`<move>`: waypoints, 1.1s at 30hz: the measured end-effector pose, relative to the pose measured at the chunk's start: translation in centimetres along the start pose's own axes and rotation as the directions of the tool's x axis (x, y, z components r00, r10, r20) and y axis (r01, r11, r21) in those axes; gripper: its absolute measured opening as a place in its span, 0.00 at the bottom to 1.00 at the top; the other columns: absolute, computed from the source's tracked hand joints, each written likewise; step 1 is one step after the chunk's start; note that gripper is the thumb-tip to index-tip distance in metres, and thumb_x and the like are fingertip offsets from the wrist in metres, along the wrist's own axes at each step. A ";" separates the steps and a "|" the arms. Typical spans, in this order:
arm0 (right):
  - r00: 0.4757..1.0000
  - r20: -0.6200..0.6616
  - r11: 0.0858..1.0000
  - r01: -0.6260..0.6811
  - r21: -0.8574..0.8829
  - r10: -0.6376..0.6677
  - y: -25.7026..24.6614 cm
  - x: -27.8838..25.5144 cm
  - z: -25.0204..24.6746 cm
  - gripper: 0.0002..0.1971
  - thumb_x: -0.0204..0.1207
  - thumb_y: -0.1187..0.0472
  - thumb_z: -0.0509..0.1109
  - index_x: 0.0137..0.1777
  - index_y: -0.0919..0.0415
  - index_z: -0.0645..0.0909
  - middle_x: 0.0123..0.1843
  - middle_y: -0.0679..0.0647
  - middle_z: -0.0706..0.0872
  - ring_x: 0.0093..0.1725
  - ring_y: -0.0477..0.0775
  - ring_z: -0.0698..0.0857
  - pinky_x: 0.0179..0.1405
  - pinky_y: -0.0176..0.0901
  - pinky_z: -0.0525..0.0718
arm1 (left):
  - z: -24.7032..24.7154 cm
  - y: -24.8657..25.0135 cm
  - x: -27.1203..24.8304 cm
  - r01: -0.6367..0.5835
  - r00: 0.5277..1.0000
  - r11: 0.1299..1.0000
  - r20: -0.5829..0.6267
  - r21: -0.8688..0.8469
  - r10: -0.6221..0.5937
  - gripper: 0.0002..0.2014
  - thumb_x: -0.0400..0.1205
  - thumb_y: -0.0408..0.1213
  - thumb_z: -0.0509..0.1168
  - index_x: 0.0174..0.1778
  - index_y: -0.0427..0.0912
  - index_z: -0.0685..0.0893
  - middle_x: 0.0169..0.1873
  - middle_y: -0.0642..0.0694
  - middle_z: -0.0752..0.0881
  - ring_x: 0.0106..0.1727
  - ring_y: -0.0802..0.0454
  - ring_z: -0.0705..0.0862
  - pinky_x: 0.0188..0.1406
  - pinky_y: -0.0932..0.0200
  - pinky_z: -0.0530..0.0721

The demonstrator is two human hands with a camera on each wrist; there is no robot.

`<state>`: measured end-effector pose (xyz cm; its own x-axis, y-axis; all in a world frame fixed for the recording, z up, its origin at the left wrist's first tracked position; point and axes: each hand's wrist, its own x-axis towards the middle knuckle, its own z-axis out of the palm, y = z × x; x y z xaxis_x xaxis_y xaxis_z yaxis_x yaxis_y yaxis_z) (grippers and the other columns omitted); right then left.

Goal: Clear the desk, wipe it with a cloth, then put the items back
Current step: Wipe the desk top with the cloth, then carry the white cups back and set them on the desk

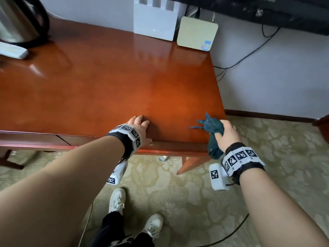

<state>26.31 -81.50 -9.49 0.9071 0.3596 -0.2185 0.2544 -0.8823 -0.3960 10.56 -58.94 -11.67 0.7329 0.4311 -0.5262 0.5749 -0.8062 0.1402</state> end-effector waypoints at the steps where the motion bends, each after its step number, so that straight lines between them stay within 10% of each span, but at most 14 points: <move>1: 0.998 0.008 0.998 0.060 0.027 -0.060 -1.3 -0.4 -0.4 0.20 0.79 0.66 0.61 0.70 0.58 0.72 0.68 0.63 0.77 0.66 0.67 0.77 0.65 0.56 0.77 | -0.3 -0.3 -0.7 -0.006 1.000 0.998 -0.019 -0.069 0.004 0.37 0.81 0.56 0.60 0.82 0.51 0.52 0.82 0.46 0.52 0.82 0.43 0.54 0.80 0.46 0.59; 11: 0.762 0.164 0.778 0.598 0.193 -0.626 -18.6 -7.7 0.0 0.23 0.75 0.69 0.65 0.68 0.55 0.67 0.67 0.57 0.78 0.64 0.59 0.79 0.59 0.47 0.77 | -5.1 -6.6 -10.9 -0.260 0.945 0.567 -0.326 -0.782 -0.015 0.32 0.83 0.44 0.63 0.81 0.55 0.57 0.75 0.46 0.71 0.72 0.48 0.76 0.63 0.60 0.77; 24: 0.542 0.241 0.592 0.757 0.277 -0.805 -38.6 -14.8 8.3 0.18 0.74 0.62 0.70 0.61 0.53 0.71 0.54 0.45 0.74 0.54 0.46 0.75 0.50 0.34 0.71 | -8.3 -26.2 -17.2 -0.228 0.841 0.521 -0.436 -0.823 -0.321 0.08 0.78 0.39 0.70 0.50 0.52 0.78 0.38 0.59 0.82 0.39 0.59 0.80 0.36 0.79 0.76; 28: 0.515 0.256 0.575 0.747 0.332 -0.818 -44.3 -15.7 10.9 0.24 0.71 0.59 0.74 0.66 0.53 0.72 0.58 0.45 0.73 0.57 0.42 0.74 0.55 0.32 0.71 | -8.9 -32.8 -17.9 -0.300 0.825 0.409 -0.449 -0.862 -0.342 0.12 0.76 0.33 0.71 0.40 0.56 0.78 0.37 0.54 0.84 0.38 0.55 0.81 0.47 0.56 0.82; 33: 0.481 0.368 0.601 0.696 0.393 -0.796 -48.8 -15.8 13.5 0.33 0.69 0.57 0.77 0.73 0.47 0.67 0.70 0.47 0.72 0.66 0.42 0.73 0.69 0.41 0.74 | -9.7 -38.1 -18.3 -0.326 0.809 0.402 -0.473 -0.856 -0.349 0.13 0.77 0.33 0.71 0.37 0.56 0.77 0.34 0.55 0.82 0.28 0.58 0.77 0.31 0.63 0.77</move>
<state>-4.90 -40.05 1.25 0.1104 0.9869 -0.1176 0.6522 -0.1612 -0.7407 -21.19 -32.15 0.75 0.5643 0.8219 -0.0783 0.3030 -0.1179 0.9457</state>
